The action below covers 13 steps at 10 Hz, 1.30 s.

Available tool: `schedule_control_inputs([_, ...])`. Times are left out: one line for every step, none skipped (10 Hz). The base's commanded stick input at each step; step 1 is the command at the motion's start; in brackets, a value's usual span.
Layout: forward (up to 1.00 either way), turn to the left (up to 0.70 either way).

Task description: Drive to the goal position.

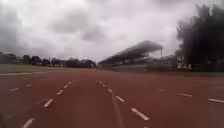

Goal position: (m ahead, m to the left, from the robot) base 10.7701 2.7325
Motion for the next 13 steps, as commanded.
schedule_control_inputs([0.7, 0.0])
schedule_control_inputs([0.7, 0.0])
schedule_control_inputs([0.7, 0.0])
schedule_control_inputs([0.7, 0.0])
schedule_control_inputs([0.7, 0.0])
schedule_control_inputs([0.7, 0.0])
schedule_control_inputs([0.7, 0.0])
schedule_control_inputs([0.7, 0.0])
schedule_control_inputs([0.7, 0.0])
schedule_control_inputs([0.7, -0.02])
schedule_control_inputs([0.7, -0.2])
schedule_control_inputs([0.7, 0.0])
schedule_control_inputs([0.7, 0.0])
